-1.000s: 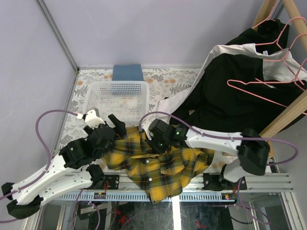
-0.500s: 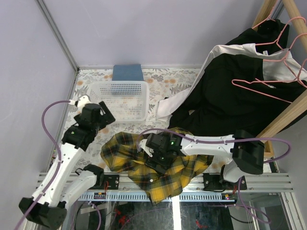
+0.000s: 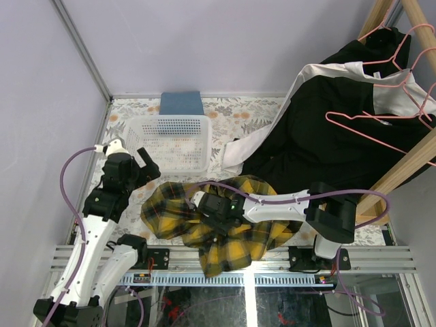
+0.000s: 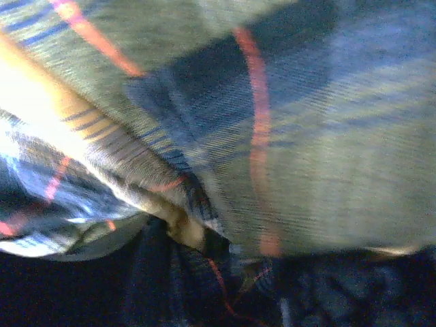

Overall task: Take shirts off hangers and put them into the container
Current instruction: Pick up the shirt from the center of the board.

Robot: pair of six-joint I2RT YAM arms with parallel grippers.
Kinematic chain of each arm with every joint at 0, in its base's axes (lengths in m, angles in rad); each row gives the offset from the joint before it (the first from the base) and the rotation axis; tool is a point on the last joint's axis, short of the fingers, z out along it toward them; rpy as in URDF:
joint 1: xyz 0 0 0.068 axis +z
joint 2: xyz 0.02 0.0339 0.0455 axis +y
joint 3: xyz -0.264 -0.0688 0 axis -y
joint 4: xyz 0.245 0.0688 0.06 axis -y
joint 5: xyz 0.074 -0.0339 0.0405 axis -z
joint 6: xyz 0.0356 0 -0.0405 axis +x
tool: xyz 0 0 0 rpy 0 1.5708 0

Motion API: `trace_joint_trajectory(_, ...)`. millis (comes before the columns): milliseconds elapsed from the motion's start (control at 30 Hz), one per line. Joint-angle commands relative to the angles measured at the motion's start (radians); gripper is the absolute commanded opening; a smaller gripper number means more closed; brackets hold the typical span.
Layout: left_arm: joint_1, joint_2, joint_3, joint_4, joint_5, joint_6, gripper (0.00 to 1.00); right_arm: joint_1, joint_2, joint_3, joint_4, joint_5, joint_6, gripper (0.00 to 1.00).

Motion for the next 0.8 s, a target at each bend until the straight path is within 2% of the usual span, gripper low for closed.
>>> trace_joint_trajectory(0, 0.006, -0.027, -0.008, 0.077, -0.021, 0.028, 1.00, -0.016, 0.087, -0.075, 0.147, 0.149, 0.036, 0.43)
trace_joint_trajectory(100, 0.005, -0.038, -0.011, 0.060, -0.075, 0.008, 1.00, -0.016, 0.002, -0.085, 0.189, 0.154, 0.016, 0.16)
trace_joint_trajectory(133, 0.006, -0.041, -0.014, 0.053, -0.087, -0.001, 1.00, -0.016, -0.042, -0.088, 0.208, 0.146, 0.002, 0.02)
trace_joint_trajectory(167, 0.006, -0.046, -0.015, 0.045, -0.097, -0.006, 1.00, -0.015, -0.102, -0.090, 0.223, 0.136, -0.009, 0.00)
trace_joint_trajectory(333, 0.005, -0.100, -0.013, 0.033, -0.145, -0.025, 1.00, -0.015, -0.410, -0.122, 0.392, 0.106, -0.086, 0.00)
trace_joint_trajectory(467, 0.005, -0.157, -0.016, 0.024, -0.191, -0.041, 1.00, -0.015, -0.599, -0.188, 0.659, 0.180, -0.179, 0.00)
trace_joint_trajectory(600, 0.004, -0.199, -0.013, 0.011, -0.244, -0.057, 1.00, -0.015, -0.633, -0.214, 0.912, 0.268, -0.302, 0.00)
trace_joint_trajectory(767, 0.005, -0.239, -0.010, -0.005, -0.297, -0.079, 1.00, -0.015, -0.532, -0.154, 1.129, 0.396, -0.446, 0.00)
